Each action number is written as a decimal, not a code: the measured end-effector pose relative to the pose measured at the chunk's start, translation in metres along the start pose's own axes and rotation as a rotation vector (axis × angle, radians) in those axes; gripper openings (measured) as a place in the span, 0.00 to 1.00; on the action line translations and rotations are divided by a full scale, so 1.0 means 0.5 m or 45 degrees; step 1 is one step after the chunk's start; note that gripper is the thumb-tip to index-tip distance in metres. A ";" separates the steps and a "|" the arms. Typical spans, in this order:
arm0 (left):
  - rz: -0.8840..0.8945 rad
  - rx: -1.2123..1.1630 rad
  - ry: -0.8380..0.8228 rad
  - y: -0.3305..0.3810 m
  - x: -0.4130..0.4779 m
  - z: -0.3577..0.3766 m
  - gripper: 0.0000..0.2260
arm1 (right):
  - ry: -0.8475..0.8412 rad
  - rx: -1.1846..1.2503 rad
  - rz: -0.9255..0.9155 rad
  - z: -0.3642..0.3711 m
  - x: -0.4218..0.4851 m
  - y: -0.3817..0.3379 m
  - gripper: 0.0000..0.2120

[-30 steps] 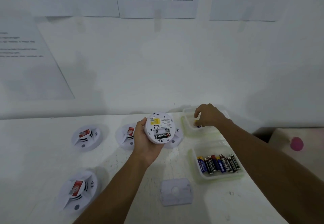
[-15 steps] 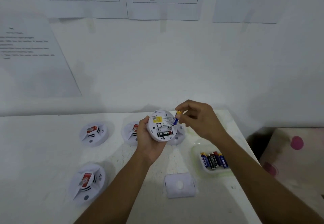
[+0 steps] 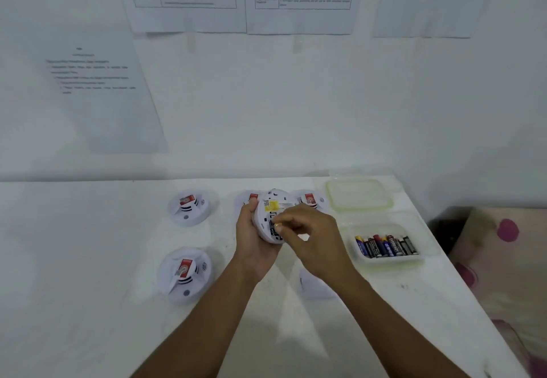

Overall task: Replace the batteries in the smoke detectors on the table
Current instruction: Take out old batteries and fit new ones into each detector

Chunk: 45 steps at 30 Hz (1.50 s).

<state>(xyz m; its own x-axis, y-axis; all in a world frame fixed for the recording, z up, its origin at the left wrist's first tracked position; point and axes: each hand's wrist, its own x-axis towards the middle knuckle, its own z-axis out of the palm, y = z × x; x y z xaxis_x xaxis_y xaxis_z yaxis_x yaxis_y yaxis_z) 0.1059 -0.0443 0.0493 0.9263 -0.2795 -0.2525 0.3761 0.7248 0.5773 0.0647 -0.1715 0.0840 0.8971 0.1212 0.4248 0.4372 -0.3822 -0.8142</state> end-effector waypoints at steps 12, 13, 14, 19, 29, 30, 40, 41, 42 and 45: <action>0.057 0.018 -0.050 -0.007 -0.065 -0.010 0.20 | 0.144 0.282 0.794 0.046 -0.034 0.030 0.45; 0.050 0.021 -0.046 -0.007 -0.068 -0.011 0.21 | 0.130 0.287 0.815 0.048 -0.035 0.033 0.47; 0.039 0.021 -0.039 -0.007 -0.071 -0.013 0.22 | 0.120 0.278 0.826 0.051 -0.035 0.034 0.47; -0.016 -0.052 0.028 -0.011 -0.077 -0.050 0.23 | 0.129 -0.004 0.531 0.031 -0.060 0.044 0.29; -0.109 -0.130 0.047 -0.028 -0.085 -0.085 0.23 | -0.469 -0.838 0.115 -0.077 -0.156 0.129 0.19; -0.110 -0.132 0.054 -0.030 -0.085 -0.083 0.23 | -0.445 -0.889 0.062 -0.074 -0.155 0.135 0.18; -0.089 -0.117 0.049 -0.024 -0.075 -0.100 0.24 | -0.219 -1.203 -0.315 -0.047 -0.151 0.142 0.22; -0.092 -0.120 0.055 -0.024 -0.076 -0.099 0.24 | -0.200 -1.208 -0.337 -0.044 -0.152 0.143 0.22; -0.095 -0.123 0.061 -0.025 -0.079 -0.098 0.24 | -0.182 -1.209 -0.352 -0.041 -0.154 0.144 0.22; -0.107 -0.134 0.077 -0.028 -0.082 -0.102 0.23 | -0.109 -1.198 -0.352 -0.030 -0.153 0.143 0.20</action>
<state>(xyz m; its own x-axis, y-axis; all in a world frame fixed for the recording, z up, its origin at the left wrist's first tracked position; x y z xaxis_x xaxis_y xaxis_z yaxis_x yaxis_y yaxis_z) 0.0614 -0.0108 0.0123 0.8877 -0.3058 -0.3443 0.4447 0.7633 0.4686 0.0264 -0.2216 -0.0007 0.7886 0.3680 0.4927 0.4367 -0.8992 -0.0274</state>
